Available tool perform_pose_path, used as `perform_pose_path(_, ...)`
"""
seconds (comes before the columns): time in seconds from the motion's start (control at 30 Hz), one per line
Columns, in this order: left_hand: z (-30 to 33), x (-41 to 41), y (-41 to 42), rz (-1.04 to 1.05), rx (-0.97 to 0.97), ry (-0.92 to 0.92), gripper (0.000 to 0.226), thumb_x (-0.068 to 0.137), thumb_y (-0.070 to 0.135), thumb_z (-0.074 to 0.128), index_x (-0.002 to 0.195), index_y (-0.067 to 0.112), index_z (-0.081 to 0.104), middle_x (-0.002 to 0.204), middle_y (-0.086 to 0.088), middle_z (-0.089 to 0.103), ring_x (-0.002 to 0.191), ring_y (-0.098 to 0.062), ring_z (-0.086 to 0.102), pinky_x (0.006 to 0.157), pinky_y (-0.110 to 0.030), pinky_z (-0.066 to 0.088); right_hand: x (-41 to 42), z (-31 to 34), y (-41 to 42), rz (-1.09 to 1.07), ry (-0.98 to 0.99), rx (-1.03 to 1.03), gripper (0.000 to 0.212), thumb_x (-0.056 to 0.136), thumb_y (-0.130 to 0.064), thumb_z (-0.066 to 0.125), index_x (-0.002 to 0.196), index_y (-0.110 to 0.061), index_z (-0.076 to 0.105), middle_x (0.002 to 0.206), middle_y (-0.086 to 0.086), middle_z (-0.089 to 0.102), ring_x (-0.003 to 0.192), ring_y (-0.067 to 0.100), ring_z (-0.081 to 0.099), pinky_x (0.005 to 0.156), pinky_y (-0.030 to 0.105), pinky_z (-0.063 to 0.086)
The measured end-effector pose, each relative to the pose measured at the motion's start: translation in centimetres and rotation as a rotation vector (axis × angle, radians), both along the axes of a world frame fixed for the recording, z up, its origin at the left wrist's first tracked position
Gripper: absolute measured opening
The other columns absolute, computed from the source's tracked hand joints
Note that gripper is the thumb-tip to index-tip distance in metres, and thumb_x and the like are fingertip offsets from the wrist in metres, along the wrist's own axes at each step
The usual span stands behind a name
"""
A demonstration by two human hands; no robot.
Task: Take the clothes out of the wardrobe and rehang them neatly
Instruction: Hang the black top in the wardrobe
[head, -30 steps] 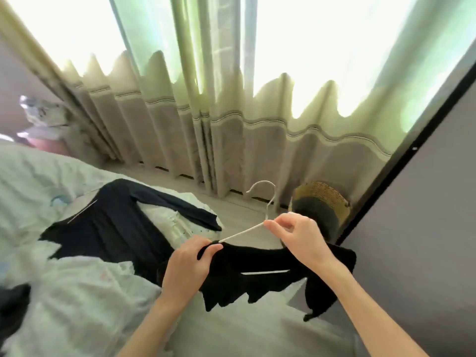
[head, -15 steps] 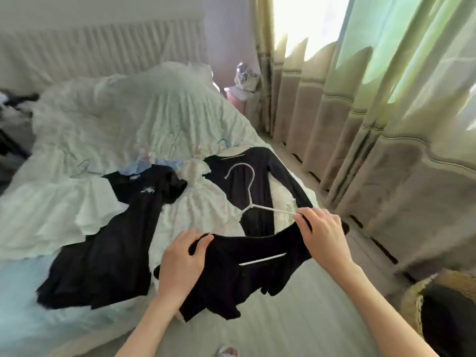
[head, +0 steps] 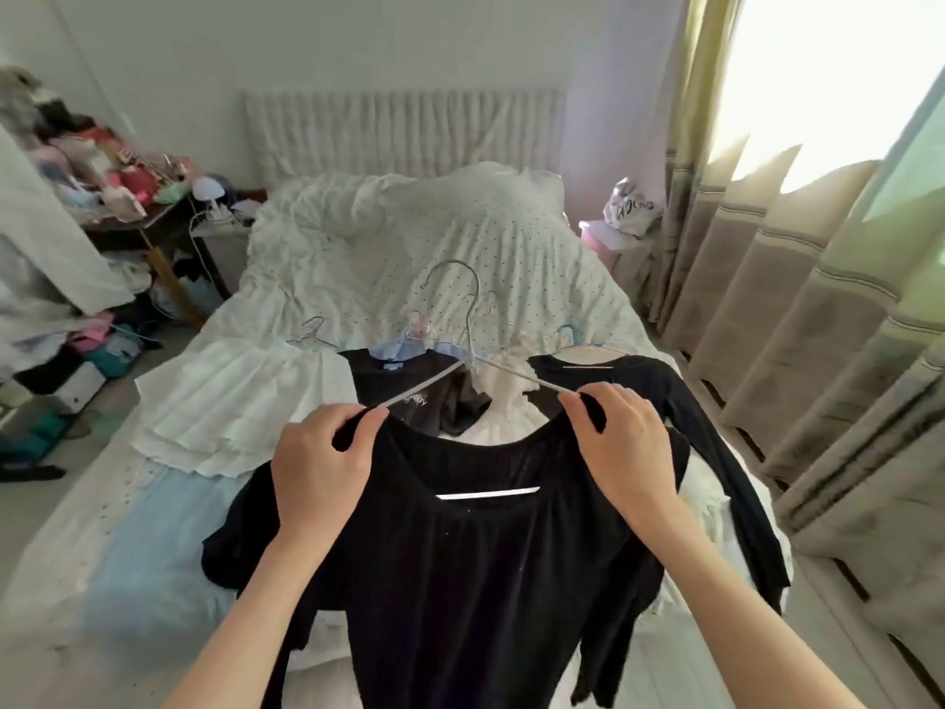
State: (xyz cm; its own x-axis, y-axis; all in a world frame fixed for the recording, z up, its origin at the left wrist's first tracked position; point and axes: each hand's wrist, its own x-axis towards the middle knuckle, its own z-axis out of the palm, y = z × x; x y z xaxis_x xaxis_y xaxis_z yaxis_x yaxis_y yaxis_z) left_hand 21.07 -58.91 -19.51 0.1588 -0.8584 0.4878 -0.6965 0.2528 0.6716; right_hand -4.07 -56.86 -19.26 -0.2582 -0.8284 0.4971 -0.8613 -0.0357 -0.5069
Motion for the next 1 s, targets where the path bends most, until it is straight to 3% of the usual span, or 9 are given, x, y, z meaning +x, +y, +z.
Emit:
perform_pose_path(0.13,0.5,1.8,-6.6,-0.007,-0.018,-0.017,0.02,0.084,0.026,0.066,0.089,0.006,0.07,0.09,-0.002,0.07,0.078,-0.012,0.052,0.081,-0.032,0.04,1.8,0.7,-5.7,-0.04,-0.019,-0.009,0.027,0.09,-0.033,0.057,0.09,-0.008,0.068,0.082,0.002,0.067,0.08,0.021,0.059,0.077,0.029,0.04)
perform_pose_path(0.23,1.0,2.8,-11.8,-0.054,-0.036,-0.028,0.02,0.084,0.025,0.067,0.087,0.006,0.07,0.087,-0.002,0.07,0.081,-0.019,0.062,0.083,-0.037,0.045,2.8,0.9,-10.1,-0.044,-0.04,-0.012,0.03,0.091,-0.035,0.055,0.089,-0.008,0.067,0.082,0.002,0.067,0.079,0.02,0.06,0.077,0.031,0.043)
perform_pose_path(0.4,2.1,3.2,-20.1,-0.112,-0.049,-0.032,0.023,0.087,0.029,0.063,0.089,0.008,0.07,0.087,0.002,0.069,0.08,-0.007,0.056,0.078,-0.024,0.042,2.9,2.0,-17.9,-0.047,-0.051,0.004,0.034,0.093,-0.037,0.052,0.097,-0.006,0.066,0.089,0.004,0.066,0.087,0.022,0.057,0.077,0.03,0.037)
perform_pose_path(0.53,0.3,2.6,-27.9,-0.118,0.052,-0.042,0.027,0.089,0.036,0.057,0.089,0.011,0.068,0.086,0.004,0.067,0.083,-0.014,0.06,0.081,-0.031,0.046,1.9,0.7,-25.9,-0.007,-0.077,0.07,0.036,0.093,-0.038,0.052,0.094,-0.005,0.065,0.089,0.007,0.066,0.085,0.023,0.058,0.079,0.033,0.04)
perform_pose_path(0.7,-5.6,0.3,-38.2,-0.106,0.21,-0.156,0.031,0.091,0.038,0.053,0.09,0.01,0.066,0.084,0.0,0.065,0.079,-0.019,0.059,0.073,-0.035,0.047,-0.6,-5.2,-36.6,0.007,-0.08,0.247,0.041,0.094,-0.041,0.049,0.093,-0.002,0.063,0.086,0.01,0.065,0.082,0.028,0.058,0.072,0.036,0.041)
perform_pose_path(0.83,-11.0,-2.1,-45.6,-0.098,0.36,-0.31,0.029,0.093,0.038,0.05,0.087,0.012,0.061,0.071,0.002,0.057,0.072,-0.023,0.056,0.065,-0.031,0.036,-3.2,-11.6,-44.5,0.018,-0.103,0.388,0.041,0.094,-0.039,0.049,0.095,0.0,0.063,0.088,0.013,0.064,0.088,0.031,0.056,0.073,0.035,0.036)
perform_pose_path(1.0,-16.1,-6.0,-55.1,-0.051,0.396,-0.377,0.03,0.094,0.038,0.049,0.086,0.012,0.061,0.077,-0.002,0.057,0.076,-0.026,0.053,0.064,-0.032,0.033,-6.3,-17.5,-53.7,0.002,-0.158,0.445,0.041,0.094,-0.038,0.049,0.096,0.0,0.063,0.091,0.016,0.065,0.087,0.032,0.057,0.07,0.034,0.036)
